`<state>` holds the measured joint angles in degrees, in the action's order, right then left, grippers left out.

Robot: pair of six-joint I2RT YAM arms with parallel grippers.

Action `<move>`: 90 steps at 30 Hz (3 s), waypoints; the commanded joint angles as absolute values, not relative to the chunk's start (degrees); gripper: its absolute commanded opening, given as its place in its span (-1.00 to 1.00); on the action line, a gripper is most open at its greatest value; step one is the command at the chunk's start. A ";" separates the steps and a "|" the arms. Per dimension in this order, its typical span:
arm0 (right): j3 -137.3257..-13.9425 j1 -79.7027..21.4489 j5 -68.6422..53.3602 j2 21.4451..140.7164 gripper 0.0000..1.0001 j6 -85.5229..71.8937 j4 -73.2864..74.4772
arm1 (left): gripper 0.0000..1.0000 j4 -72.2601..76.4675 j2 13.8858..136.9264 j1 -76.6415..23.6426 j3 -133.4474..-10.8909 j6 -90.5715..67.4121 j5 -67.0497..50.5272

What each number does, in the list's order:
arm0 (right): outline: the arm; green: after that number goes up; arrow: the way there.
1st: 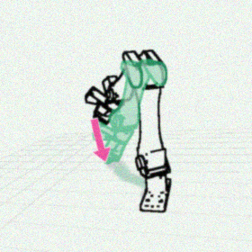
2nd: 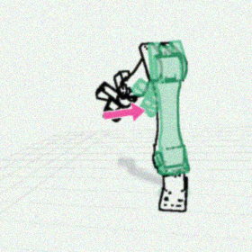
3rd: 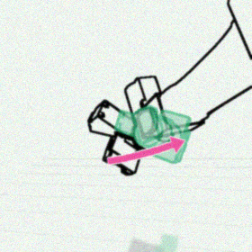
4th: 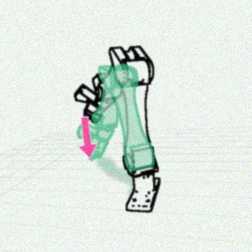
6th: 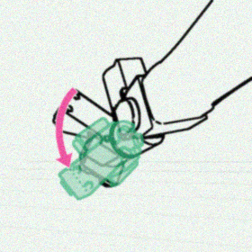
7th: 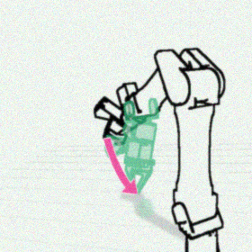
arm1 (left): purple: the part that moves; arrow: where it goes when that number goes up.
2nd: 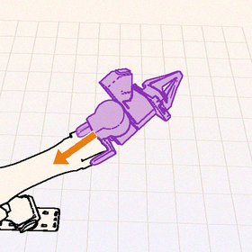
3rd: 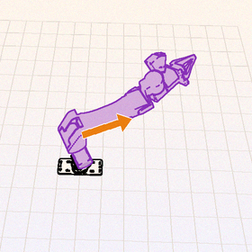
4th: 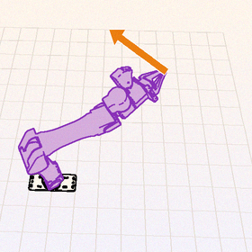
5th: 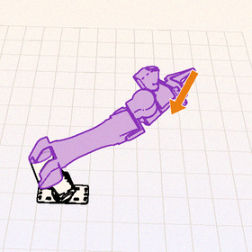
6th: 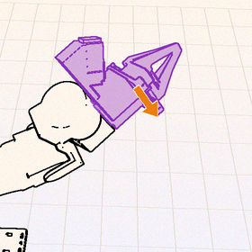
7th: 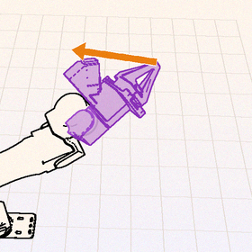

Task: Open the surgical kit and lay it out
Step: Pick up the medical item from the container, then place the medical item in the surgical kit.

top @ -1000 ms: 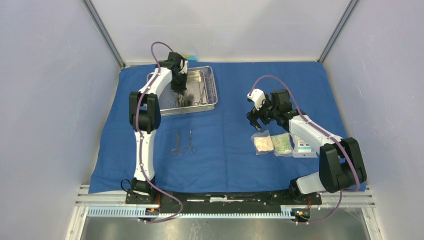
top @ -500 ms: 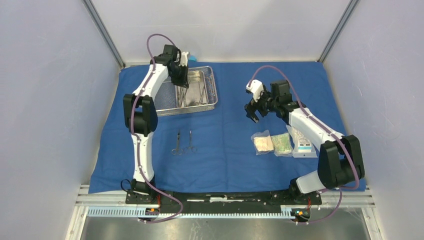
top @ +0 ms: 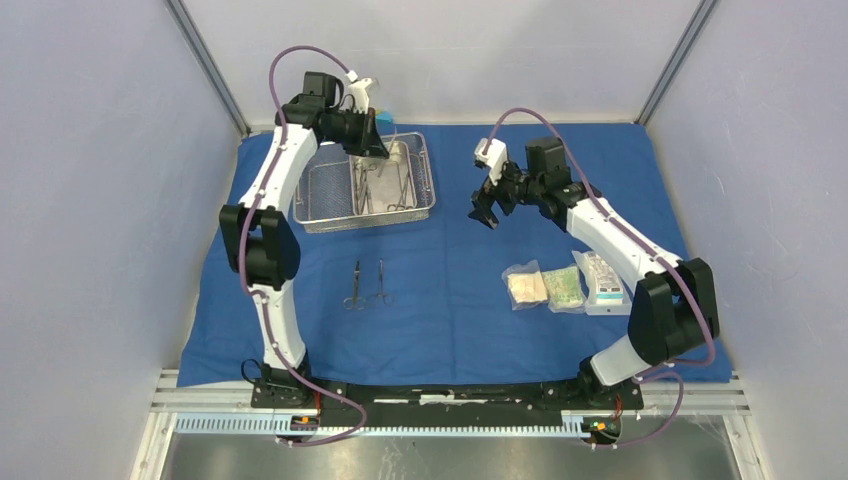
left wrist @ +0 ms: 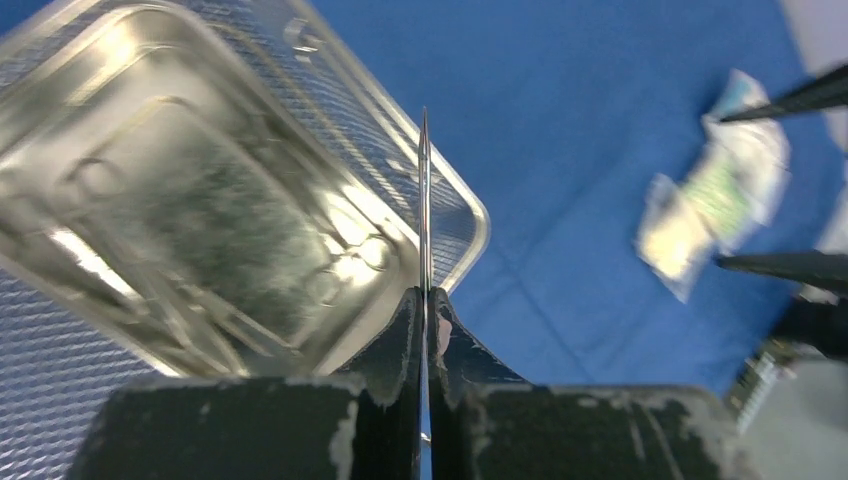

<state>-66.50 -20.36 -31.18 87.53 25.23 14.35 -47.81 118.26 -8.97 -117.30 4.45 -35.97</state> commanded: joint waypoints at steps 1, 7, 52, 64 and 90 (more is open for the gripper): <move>-72.16 -21.57 -37.20 88.10 0.94 20.00 11.75 | -0.95 -47.11 111.86 -8.92 -112.40 8.12 -54.46; -73.57 -21.76 -43.42 88.17 0.94 10.09 6.33 | -0.95 -47.14 105.23 -11.10 -102.66 10.94 -60.46; -48.90 -2.59 -40.08 66.68 0.95 14.18 7.43 | -0.95 39.44 93.59 -35.12 -45.23 -50.86 -39.91; -47.28 -0.88 -36.14 62.30 0.94 18.11 11.65 | -0.95 69.92 110.64 -41.64 -41.95 -71.85 -32.99; -47.29 -0.62 -35.99 60.13 0.94 20.40 15.80 | -0.94 64.29 119.63 -45.61 -40.51 -76.82 -24.48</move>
